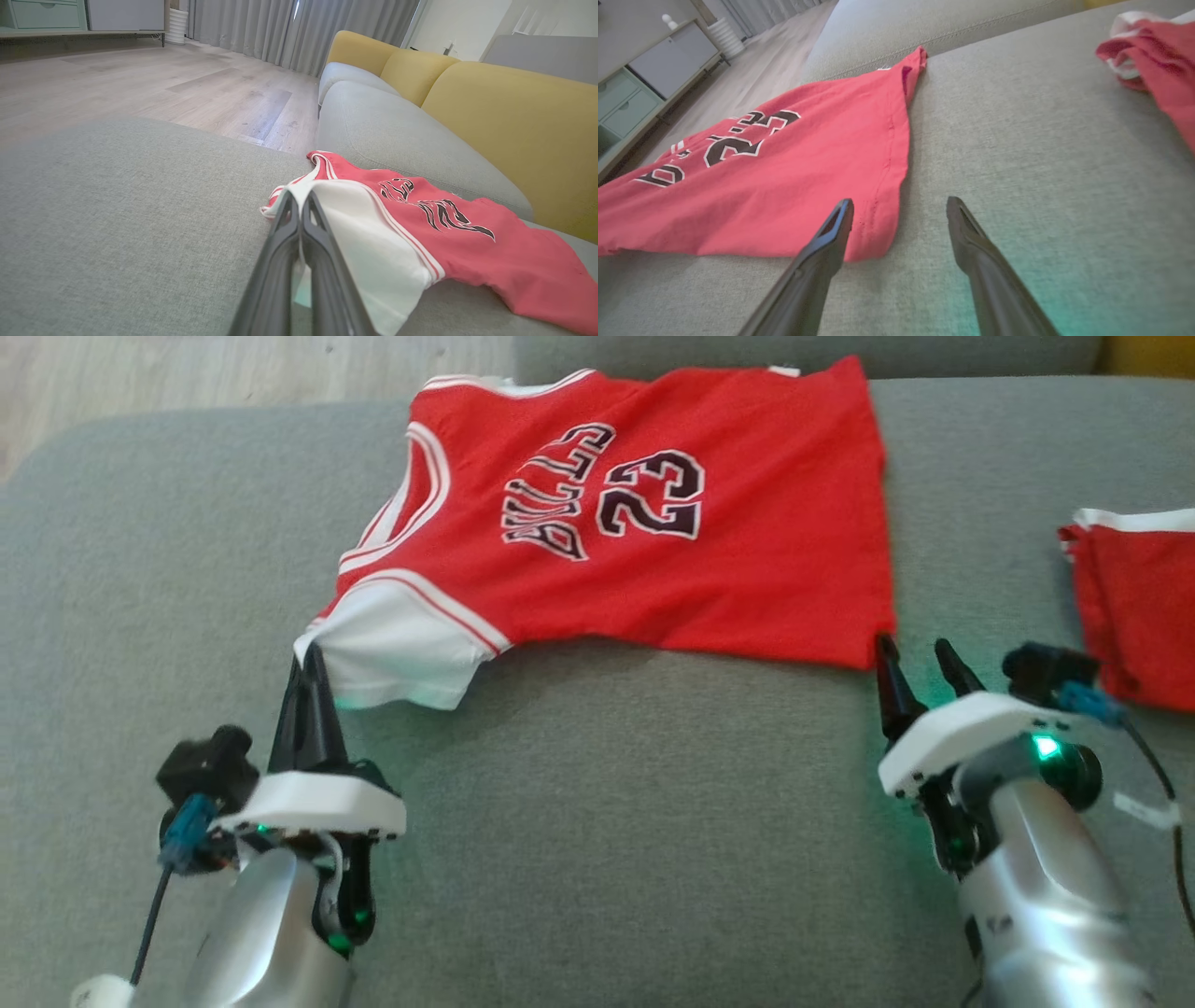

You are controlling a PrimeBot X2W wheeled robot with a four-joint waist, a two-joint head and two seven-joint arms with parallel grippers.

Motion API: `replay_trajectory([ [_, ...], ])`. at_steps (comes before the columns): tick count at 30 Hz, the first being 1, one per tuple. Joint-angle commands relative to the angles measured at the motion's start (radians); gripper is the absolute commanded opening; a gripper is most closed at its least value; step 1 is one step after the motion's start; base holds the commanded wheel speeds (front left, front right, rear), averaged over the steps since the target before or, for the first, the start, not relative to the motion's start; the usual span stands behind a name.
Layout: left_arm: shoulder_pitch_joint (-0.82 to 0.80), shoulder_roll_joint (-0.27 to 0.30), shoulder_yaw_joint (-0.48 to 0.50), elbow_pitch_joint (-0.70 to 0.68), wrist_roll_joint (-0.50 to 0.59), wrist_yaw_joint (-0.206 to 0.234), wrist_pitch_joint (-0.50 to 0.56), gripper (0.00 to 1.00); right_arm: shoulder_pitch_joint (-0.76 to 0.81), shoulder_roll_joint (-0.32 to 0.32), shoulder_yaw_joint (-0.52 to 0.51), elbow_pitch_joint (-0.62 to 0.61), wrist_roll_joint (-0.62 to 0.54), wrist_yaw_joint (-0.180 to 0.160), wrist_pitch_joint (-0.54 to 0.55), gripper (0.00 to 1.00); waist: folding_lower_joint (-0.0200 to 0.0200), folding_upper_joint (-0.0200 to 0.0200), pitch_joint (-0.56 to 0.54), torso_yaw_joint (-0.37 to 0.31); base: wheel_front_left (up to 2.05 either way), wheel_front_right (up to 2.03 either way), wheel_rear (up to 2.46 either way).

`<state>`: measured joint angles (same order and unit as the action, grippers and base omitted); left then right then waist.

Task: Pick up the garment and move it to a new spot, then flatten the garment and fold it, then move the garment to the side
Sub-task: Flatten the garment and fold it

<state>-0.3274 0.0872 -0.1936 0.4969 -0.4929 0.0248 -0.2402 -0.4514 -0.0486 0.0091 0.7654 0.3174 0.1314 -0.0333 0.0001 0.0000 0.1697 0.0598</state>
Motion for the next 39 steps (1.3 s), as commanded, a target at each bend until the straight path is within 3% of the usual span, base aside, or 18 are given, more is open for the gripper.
replay_trajectory([
  [1, -0.049, 0.015, 0.027, -0.03, 0.007, -0.003, -0.014, 0.0, -0.048, -0.002, 0.031, -0.002, -0.006, -0.001, 0.001, 1.0, -0.0001, 0.0, 0.014, 0.016, 0.0, 0.0, 0.0],
  [10, -0.074, 0.002, 0.021, -0.006, 0.011, -0.011, -0.019, 0.0, -0.161, -0.002, 0.069, 0.244, -0.11, -0.001, 0.032, 1.0, -0.0001, 0.0, 0.025, 0.041, 0.0, 0.0, 0.0],
  [16, -0.079, 0.001, 0.03, 0.009, 0.016, -0.011, -0.021, 0.0, -0.176, -0.002, 0.153, 0.302, -0.096, -0.001, 0.025, 1.0, -0.0001, 0.0, 0.014, 0.036, 0.0, 0.0, 0.0],
  [17, -0.079, 0.002, 0.032, 0.011, 0.016, -0.011, -0.021, 0.0, -0.175, -0.002, 0.174, 0.303, -0.087, -0.001, 0.025, 0.95, -0.0001, 0.0, 0.013, 0.033, 0.0, 0.0, 0.0],
  [19, -0.079, 0.005, 0.037, 0.014, 0.019, -0.01, -0.021, 0.0, -0.174, -0.002, 0.215, 0.297, -0.069, -0.001, 0.019, 0.0, -0.0001, 0.0, 0.009, 0.027, 0.0, 0.0, 0.0],
  [26, -0.064, 0.019, 0.061, 0.015, 0.023, -0.008, -0.021, 0.0, -0.175, -0.002, 0.258, 0.261, -0.039, -0.001, -0.061, 0.0, -0.0001, 0.0, -0.022, -0.005, 0.0, 0.0, 0.0],
  [34, -0.045, 0.033, 0.096, -0.029, 0.014, -0.016, -0.021, 0.0, -0.188, -0.002, 0.211, 0.218, -0.069, -0.001, -0.139, 0.0, -0.0001, 0.0, -0.077, -0.035, 0.0, 0.0, 0.0],
  [39, -0.046, 0.038, 0.116, -0.09, -0.006, -0.035, -0.021, 0.0, -0.196, -0.021, 0.2, 0.13, -0.1, -0.001, -0.162, 0.0, -0.0001, 0.0, -0.124, -0.052, 0.0, 0.0, 0.0],
])
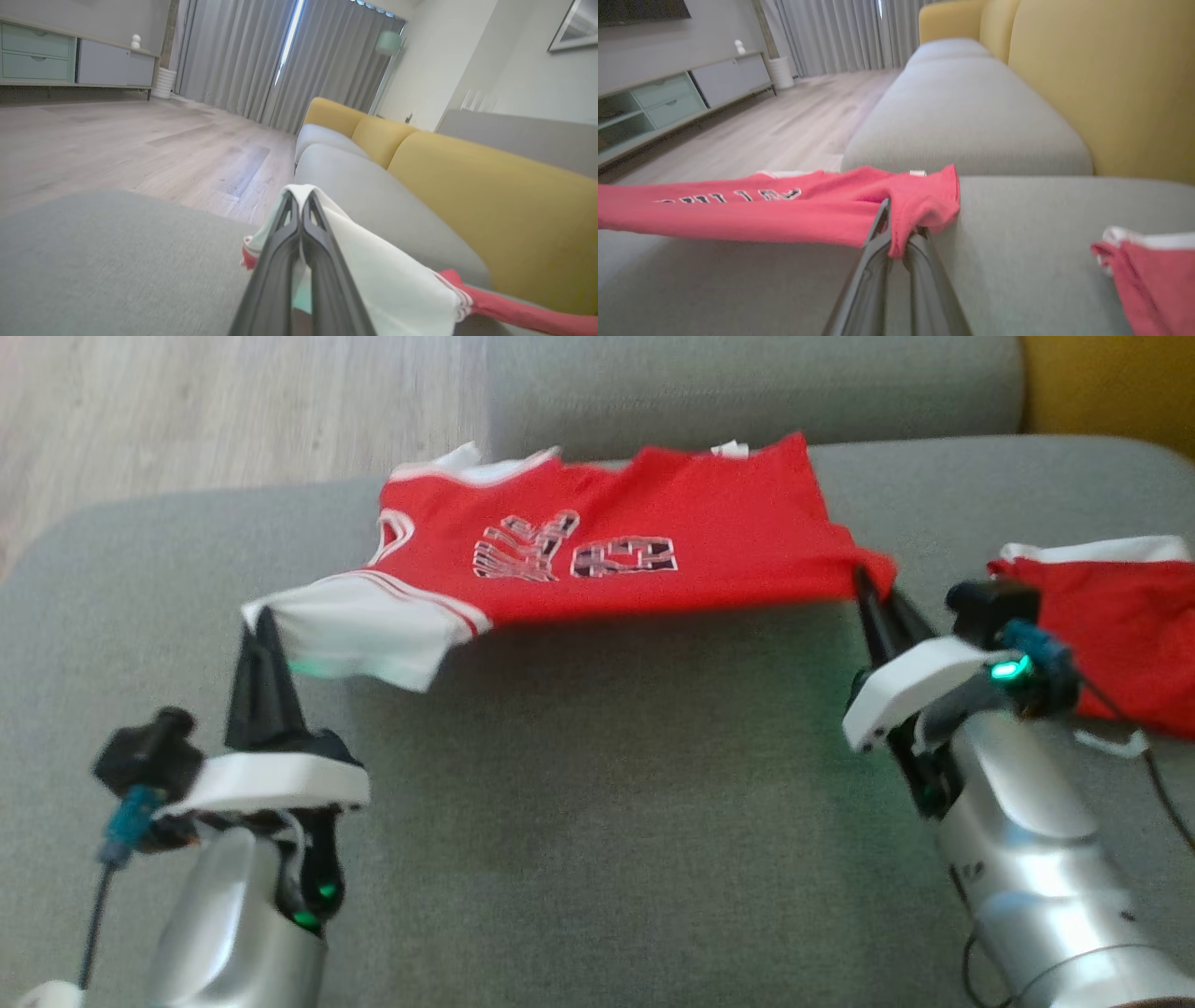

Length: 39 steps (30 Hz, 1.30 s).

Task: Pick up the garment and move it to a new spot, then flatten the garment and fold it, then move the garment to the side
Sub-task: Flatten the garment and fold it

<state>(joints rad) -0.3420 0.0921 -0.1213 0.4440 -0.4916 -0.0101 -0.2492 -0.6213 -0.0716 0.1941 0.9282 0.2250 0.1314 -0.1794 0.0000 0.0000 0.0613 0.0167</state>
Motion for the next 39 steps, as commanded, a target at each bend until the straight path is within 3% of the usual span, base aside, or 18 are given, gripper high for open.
replay_trajectory([
  [1, -0.034, 0.033, 0.051, -0.054, -0.017, -0.004, -0.012, 0.0, -0.026, -0.007, 0.016, -0.059, -0.01, -0.001, -0.018, 0.0, 0.0, 0.0, -0.025, -0.012, 0.0, 0.0, 0.0],
  [10, -0.085, 0.051, 0.097, -0.352, -0.082, -0.008, 0.031, 0.0, -0.021, -0.161, 0.046, -0.438, -0.002, -0.001, 0.019, 0.0, 0.0, 0.0, -0.094, -0.046, 0.0, 0.0, 0.0],
  [15, -0.121, 0.054, 0.124, -0.592, -0.121, 0.033, 0.098, 0.0, 0.014, -0.236, 0.002, -0.707, 0.021, -0.001, 0.1, 0.0, 0.0, 0.0, -0.099, -0.056, 0.0, 0.0, 0.0],
  [19, -0.163, 0.061, 0.144, -0.761, -0.16, 0.09, 0.2, 0.0, 0.069, -0.251, -0.072, -0.934, 0.014, -0.001, 0.213, 0.0, 0.0, 0.0, -0.082, -0.059, 0.0, 0.0, 0.0],
  [23, -0.221, 0.092, 0.144, -0.76, -0.155, 0.129, 0.287, 0.0, 0.083, -0.244, -0.111, -1.019, -0.007, -0.001, 0.302, 0.0, 0.0, 0.0, -0.031, -0.058, 0.0, 0.0, 0.0],
  [28, -0.378, 0.131, 0.143, -0.6, -0.176, 0.139, 0.373, 0.0, -0.028, -0.246, -0.097, -0.962, 0.005, -0.001, 0.362, 0.0, 0.0, 0.0, 0.107, -0.05, 0.0, 0.0, 0.0],
  [33, -0.637, 0.186, 0.122, -0.314, -0.14, 0.095, 0.36, 0.0, -0.297, -0.266, -0.036, -0.722, 0.008, -0.001, 0.336, 0.0, 0.0, 0.0, 0.243, -0.038, 0.0, 0.0, 0.0],
  [37, -0.849, 0.206, 0.109, -0.101, -0.107, 0.054, 0.285, 0.0, -0.539, -0.269, -0.003, -0.501, -0.047, -0.001, 0.232, 0.0, 0.0, 0.0, 0.305, -0.022, 0.0, 0.0, 0.0],
  [39, -0.893, 0.203, 0.108, -0.059, -0.106, 0.046, 0.263, 0.0, -0.589, -0.266, -0.002, -0.452, -0.062, -0.001, 0.202, 0.0, 0.0, 0.0, 0.314, -0.018, 0.0, 0.0, 0.0],
])
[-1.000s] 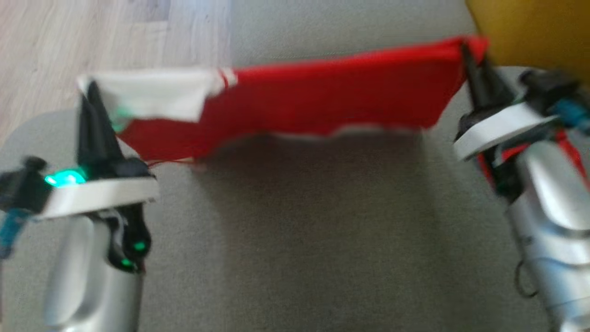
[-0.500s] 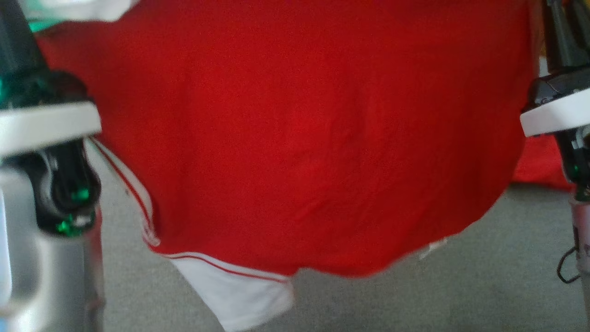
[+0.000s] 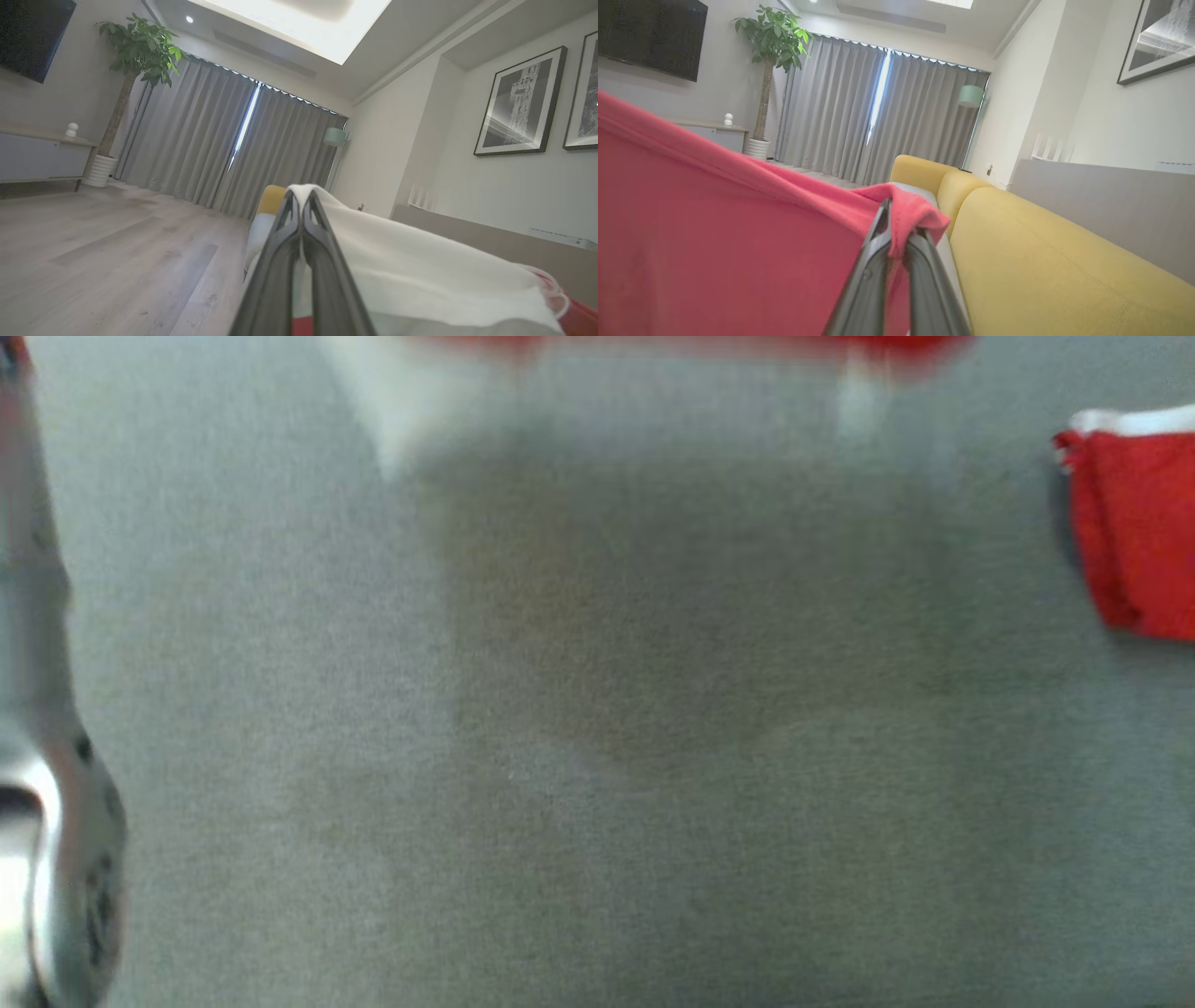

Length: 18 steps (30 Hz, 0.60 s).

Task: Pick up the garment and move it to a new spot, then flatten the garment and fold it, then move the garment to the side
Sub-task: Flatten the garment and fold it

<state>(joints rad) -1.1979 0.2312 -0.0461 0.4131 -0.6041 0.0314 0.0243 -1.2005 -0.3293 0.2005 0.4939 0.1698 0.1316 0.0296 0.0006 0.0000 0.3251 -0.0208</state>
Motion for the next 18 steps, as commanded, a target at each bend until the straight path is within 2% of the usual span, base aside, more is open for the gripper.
replay_trajectory([
  [1, -0.073, 0.064, 0.029, 0.009, 0.014, -0.003, -0.033, 0.0, -0.052, -0.004, -0.011, 0.026, -0.022, -0.001, -0.039, 0.0, -0.0006, 0.0, 0.056, 0.024, 0.0, 0.0, 0.0],
  [4, -0.144, 0.061, 0.015, 0.109, 0.029, -0.029, -0.09, 0.0, -0.132, 0.011, -0.027, 0.147, -0.058, -0.001, -0.125, 0.0, -0.0006, 0.0, 0.064, 0.034, 0.0, 0.0, 0.0],
  [8, -0.139, 0.049, -0.009, 0.215, 0.035, -0.071, -0.138, 0.0, -0.123, 0.027, -0.006, 0.291, -0.074, -0.001, -0.196, 0.0, -0.0006, 0.0, 0.059, 0.045, 0.0, 0.0, 0.0],
  [14, 0.027, 0.033, -0.057, 0.316, 0.036, -0.125, -0.185, 0.0, 0.006, 0.032, 0.081, 0.453, -0.038, -0.001, -0.236, 0.0, -0.0006, 0.0, 0.026, 0.058, 0.0, 0.0, 0.0],
  [18, 0.19, 0.03, -0.103, 0.343, 0.034, -0.147, -0.194, 0.0, 0.102, 0.024, 0.175, 0.528, 0.018, -0.001, -0.212, 0.0, -0.0006, 0.0, -0.006, 0.069, 0.0, 0.0, 0.0],
])
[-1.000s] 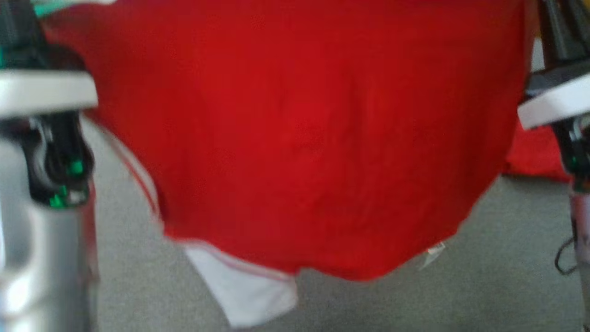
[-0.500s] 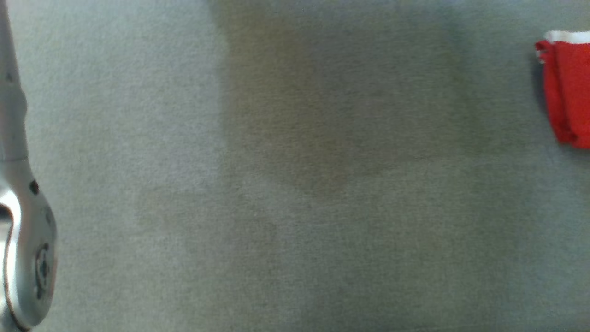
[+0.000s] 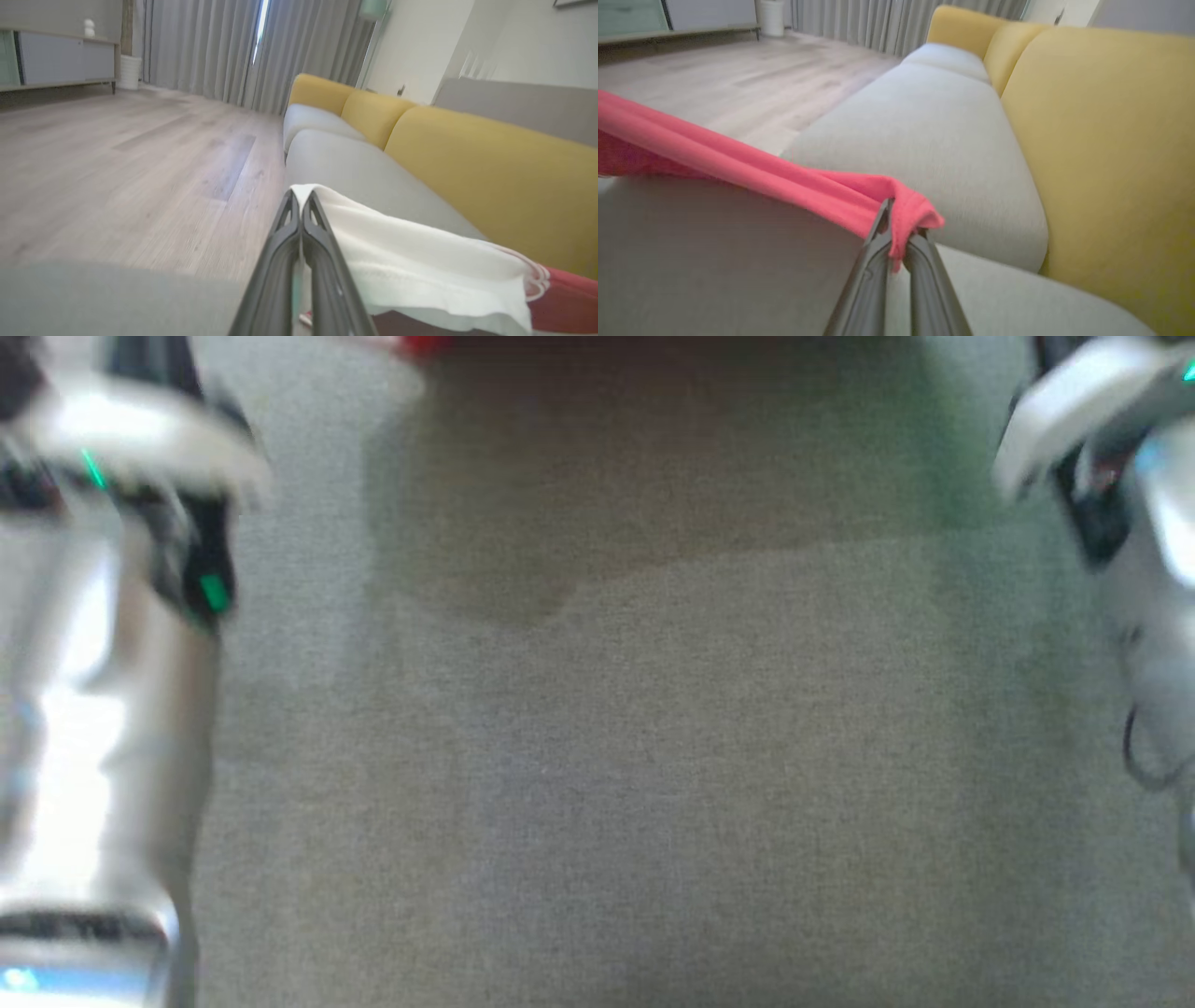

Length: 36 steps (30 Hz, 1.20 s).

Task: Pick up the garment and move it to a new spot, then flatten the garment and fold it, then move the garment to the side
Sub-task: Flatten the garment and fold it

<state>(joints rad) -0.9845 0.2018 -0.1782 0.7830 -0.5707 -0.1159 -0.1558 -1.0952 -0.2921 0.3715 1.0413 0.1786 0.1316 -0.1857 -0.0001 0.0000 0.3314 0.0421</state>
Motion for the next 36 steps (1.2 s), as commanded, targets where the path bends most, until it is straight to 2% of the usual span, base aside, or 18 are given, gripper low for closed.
replay_trajectory([
  [1, 0.017, 0.059, 0.018, -0.024, -0.001, -0.003, -0.014, 0.0, 0.02, -0.016, 0.031, -0.01, 0.028, -0.001, 0.013, 0.0, 0.0001, 0.0, -0.021, 0.009, 0.0, 0.0, 0.0],
  [5, 0.163, 0.063, -0.02, -0.034, -0.017, -0.01, -0.011, 0.0, 0.109, -0.037, 0.145, 0.0, 0.117, -0.001, 0.07, 0.0, 0.0001, 0.0, -0.063, 0.015, 0.0, 0.0, 0.0],
  [9, 0.282, 0.08, -0.073, -0.079, -0.024, -0.013, 0.01, 0.0, 0.184, -0.088, 0.262, -0.038, 0.221, -0.001, 0.134, 0.0, 0.0001, 0.0, -0.107, 0.021, 0.0, 0.0, 0.0],
  [17, 0.48, 0.165, -0.177, -0.229, -0.037, -0.014, 0.109, 0.0, 0.281, -0.213, 0.457, -0.181, 0.415, -0.001, 0.222, 0.0, 0.0001, 0.0, -0.181, 0.019, 0.0, 0.0, 0.0],
  [25, 0.65, 0.272, -0.243, -0.401, -0.111, -0.015, 0.296, 0.0, 0.338, -0.316, 0.586, -0.29, 0.551, -0.001, 0.267, 0.0, 0.0001, 0.0, -0.262, 0.01, 0.0, 0.0, 0.0],
  [32, 0.77, 0.343, -0.254, -0.543, -0.183, -0.012, 0.431, 0.0, 0.399, -0.389, 0.663, -0.388, 0.666, -0.001, 0.332, 0.0, 0.0001, 0.0, -0.323, 0.0, 0.0, 0.0, 0.0],
  [36, 0.84, 0.389, -0.254, -0.64, -0.224, 0.004, 0.512, 0.0, 0.434, -0.437, 0.696, -0.454, 0.732, -0.001, 0.378, 0.0, 0.0001, 0.0, -0.337, -0.006, 0.0, 0.0, 0.0],
])
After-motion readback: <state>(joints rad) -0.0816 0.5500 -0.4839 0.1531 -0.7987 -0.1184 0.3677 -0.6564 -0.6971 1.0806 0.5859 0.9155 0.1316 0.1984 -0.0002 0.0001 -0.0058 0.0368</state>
